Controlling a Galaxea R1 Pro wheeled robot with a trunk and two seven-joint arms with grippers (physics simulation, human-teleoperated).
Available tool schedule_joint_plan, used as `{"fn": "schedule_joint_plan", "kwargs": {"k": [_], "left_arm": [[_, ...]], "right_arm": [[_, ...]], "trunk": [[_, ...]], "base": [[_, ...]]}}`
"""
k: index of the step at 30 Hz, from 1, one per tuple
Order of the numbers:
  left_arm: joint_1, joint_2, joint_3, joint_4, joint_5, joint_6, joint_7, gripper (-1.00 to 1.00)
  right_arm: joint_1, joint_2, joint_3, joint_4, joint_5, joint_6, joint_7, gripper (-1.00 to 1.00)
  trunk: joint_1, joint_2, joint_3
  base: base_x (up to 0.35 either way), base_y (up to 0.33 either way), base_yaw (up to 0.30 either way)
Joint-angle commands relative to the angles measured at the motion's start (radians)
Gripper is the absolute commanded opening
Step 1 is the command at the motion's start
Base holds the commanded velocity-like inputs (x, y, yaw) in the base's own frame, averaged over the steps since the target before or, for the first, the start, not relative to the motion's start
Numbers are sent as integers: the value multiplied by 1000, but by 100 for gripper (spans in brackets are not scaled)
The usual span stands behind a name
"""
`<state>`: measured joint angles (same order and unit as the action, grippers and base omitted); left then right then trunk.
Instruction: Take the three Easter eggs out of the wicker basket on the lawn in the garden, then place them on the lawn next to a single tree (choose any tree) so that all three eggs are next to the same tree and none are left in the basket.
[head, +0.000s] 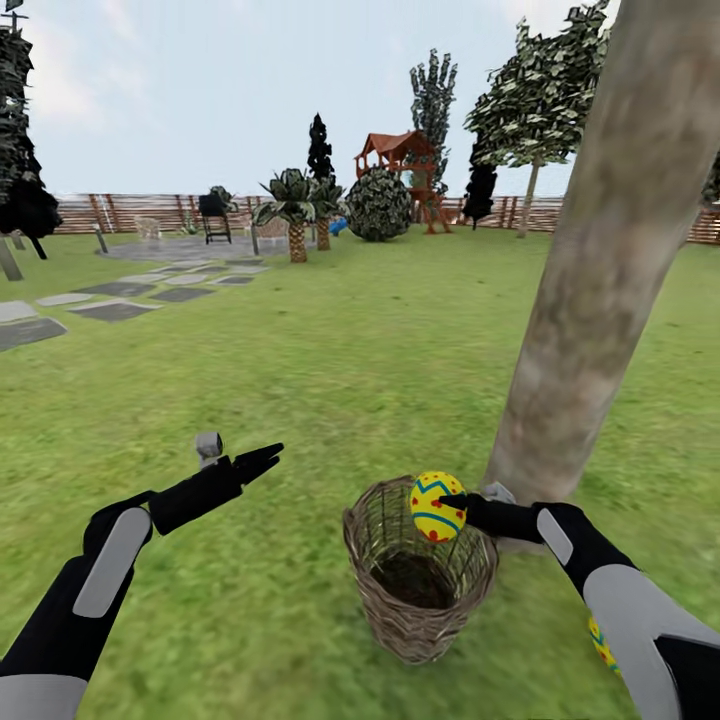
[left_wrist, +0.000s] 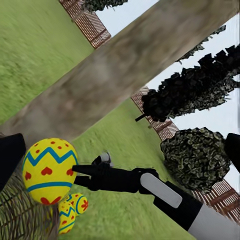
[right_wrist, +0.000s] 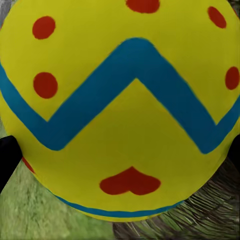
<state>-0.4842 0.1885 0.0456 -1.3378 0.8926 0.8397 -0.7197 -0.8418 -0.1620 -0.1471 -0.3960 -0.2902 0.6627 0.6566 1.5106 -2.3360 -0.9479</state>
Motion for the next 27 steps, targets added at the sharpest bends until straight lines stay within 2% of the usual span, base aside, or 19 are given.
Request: {"fn": "schedule_joint_plan", "kwargs": {"k": [1, 4, 7, 14, 17, 27], "left_arm": [[0, 2, 2, -1, 3, 1, -6, 100], [1, 6, 3, 5, 6, -3, -27, 100], [1, 4, 3, 10, 5, -4, -78, 100], [1, 1, 2, 11, 1, -5, -84, 100], [1, 2, 2, 10, -1, -5, -84, 100], [1, 1, 2, 10, -5, -7, -84, 100]], "right_arm": [[-1, 0, -5, 0, -2, 7, 2, -100], [0, 1, -5, 0, -2, 8, 2, -100], [0, 1, -5, 0, -3, 7, 2, -100], [0, 0, -6, 0, -1, 7, 2, -100], [0, -1, -6, 0, -1, 6, 2, -100], [0, -2, -9, 2, -1, 5, 2, -100]], "trunk": [[0, 0, 0], [0, 0, 4], [0, 0, 8], [0, 0, 16], [0, 0, 20], [0, 0, 32]], "base": [[0, 0, -209], [0, 0, -209], [-140, 0, -209], [-323, -27, -209], [-173, -246, -209], [-8, -314, -209]]}}
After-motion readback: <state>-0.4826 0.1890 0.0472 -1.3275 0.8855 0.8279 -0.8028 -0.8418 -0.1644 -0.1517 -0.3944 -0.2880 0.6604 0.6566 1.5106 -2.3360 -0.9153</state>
